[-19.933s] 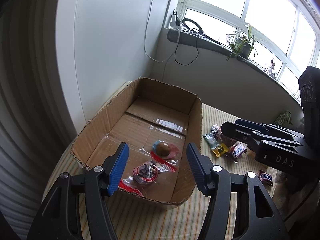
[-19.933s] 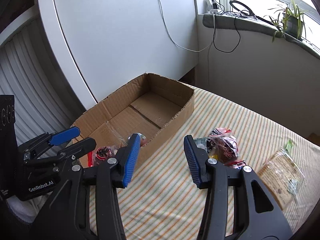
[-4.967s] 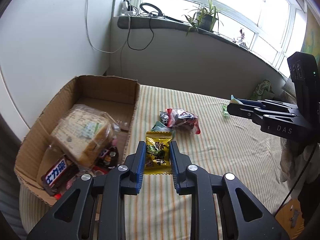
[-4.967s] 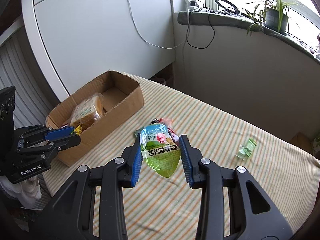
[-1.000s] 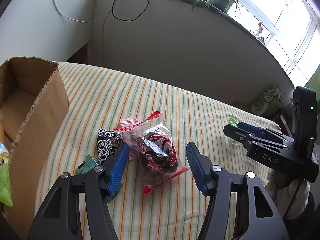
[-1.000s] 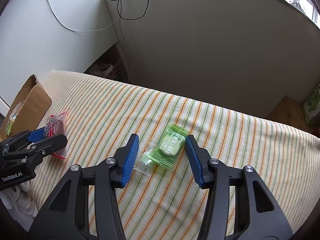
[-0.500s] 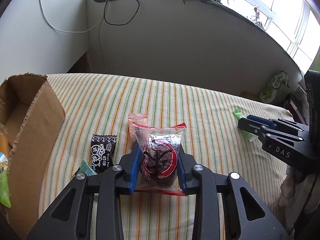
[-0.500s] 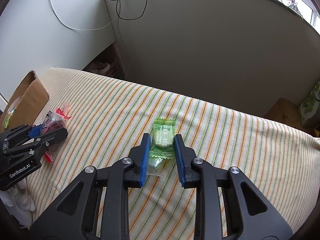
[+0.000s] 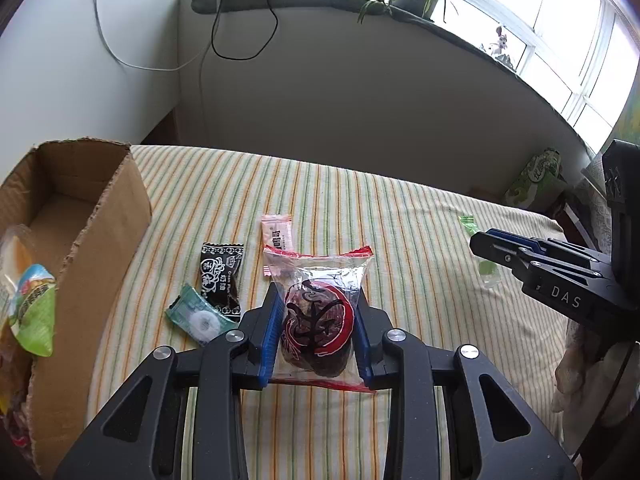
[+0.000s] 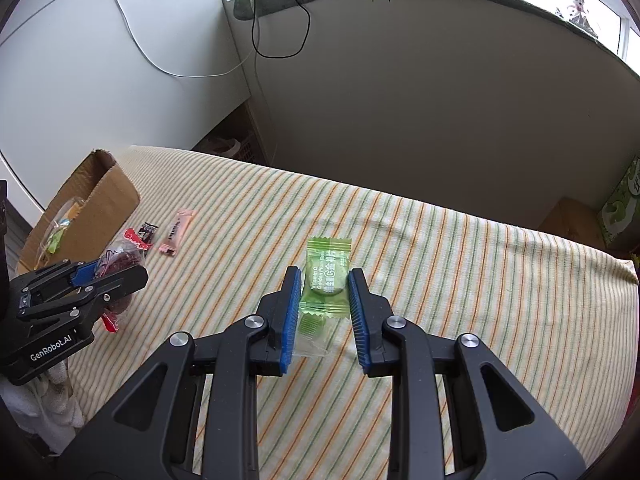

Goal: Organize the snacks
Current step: 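Carry the red candy bag into the box and release it with the left tool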

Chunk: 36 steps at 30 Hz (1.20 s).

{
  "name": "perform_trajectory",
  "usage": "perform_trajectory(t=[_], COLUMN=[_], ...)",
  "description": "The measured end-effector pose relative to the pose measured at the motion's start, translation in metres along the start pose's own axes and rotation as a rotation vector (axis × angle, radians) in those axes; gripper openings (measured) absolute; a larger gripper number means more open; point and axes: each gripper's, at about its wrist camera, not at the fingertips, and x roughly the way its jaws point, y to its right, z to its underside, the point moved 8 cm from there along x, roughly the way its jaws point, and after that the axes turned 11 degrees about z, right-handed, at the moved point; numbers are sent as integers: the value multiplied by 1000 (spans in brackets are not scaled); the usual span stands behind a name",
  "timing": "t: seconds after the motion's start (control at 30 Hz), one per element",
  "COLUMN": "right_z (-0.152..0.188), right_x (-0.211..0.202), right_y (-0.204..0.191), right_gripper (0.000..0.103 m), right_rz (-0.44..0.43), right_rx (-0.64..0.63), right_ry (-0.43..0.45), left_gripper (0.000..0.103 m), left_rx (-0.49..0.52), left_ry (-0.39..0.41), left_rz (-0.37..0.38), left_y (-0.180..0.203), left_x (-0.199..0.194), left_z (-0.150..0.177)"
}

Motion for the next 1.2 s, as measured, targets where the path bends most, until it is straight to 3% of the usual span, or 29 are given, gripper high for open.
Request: perform_trajectory(t=[0.4,0.67,1.2], right_z=[-12,-14,16], right_x=[-58,-66,-62], right_y=[-67,-135,-168], right_gripper=[25,25,25], right_rz=[-64,-121,-160], right_rx=[-68,-148,-175], right_ry=[79,95,46], left_gripper=[30,30,31], left_rx=[-33,-45,-144], left_ry=[75,133,183], left_rz=[-13,-70,-192], left_y=[-18,-46,-128], left_x=[-60,-104,-157], left_z=[-2,-2,26])
